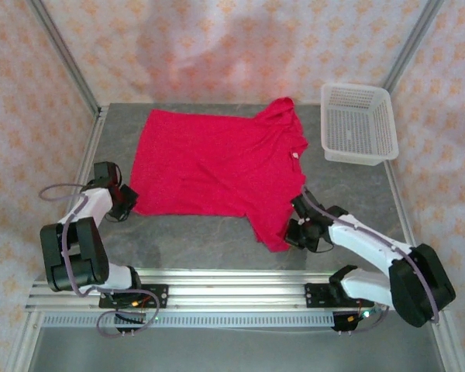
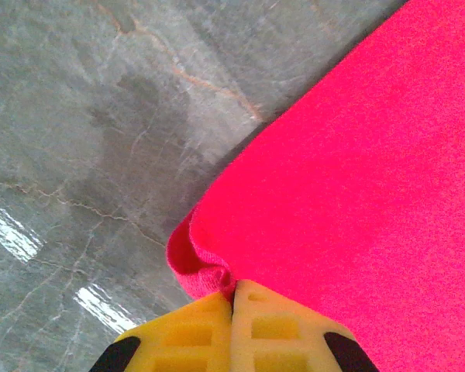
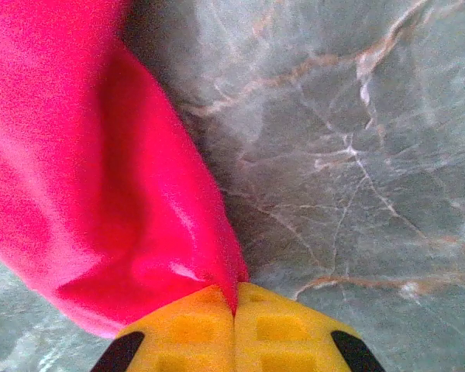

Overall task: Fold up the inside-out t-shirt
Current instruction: Flatten out the T-shirt at the center of the table.

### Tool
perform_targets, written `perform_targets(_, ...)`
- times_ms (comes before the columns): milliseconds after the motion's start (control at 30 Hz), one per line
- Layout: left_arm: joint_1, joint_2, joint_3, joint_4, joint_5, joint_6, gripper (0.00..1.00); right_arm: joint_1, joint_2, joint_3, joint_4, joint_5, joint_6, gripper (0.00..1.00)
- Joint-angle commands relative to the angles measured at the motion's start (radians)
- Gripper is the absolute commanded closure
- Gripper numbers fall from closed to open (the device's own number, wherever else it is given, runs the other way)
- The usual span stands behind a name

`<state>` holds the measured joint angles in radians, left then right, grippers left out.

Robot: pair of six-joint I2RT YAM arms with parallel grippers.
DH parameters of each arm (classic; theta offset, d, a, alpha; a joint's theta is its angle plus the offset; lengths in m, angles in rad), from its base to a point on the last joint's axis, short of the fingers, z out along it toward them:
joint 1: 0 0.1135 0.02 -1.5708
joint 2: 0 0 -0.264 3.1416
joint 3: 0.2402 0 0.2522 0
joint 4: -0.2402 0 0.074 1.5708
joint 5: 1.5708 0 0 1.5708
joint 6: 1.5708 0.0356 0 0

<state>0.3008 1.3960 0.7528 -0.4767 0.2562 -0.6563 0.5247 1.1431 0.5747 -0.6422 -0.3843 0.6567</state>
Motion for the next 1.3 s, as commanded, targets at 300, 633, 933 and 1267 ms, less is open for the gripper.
perform_targets(300, -0.009, -0.115, 0.474, -0.240, -0.002, -0.022, 1.00, -0.273, 0.070, 0.815, -0.306, 0.172, -0.295, 1.00)
perform_targets(633, -0.009, -0.145, 0.460, -0.215, 0.039, -0.031, 1.00, -0.303, 0.084, 0.804, -0.176, 0.136, -0.246, 1.00)
perform_targets(933, -0.009, -0.220, 0.716, -0.261, 0.066, -0.079, 1.00, -0.313, 0.088, 1.107, -0.097, 0.200, -0.252, 1.00)
perform_targets(1267, -0.008, -0.475, 1.005, -0.288, -0.094, -0.035, 1.00, -0.312, -0.142, 1.334, -0.074, 0.187, -0.327, 1.00)
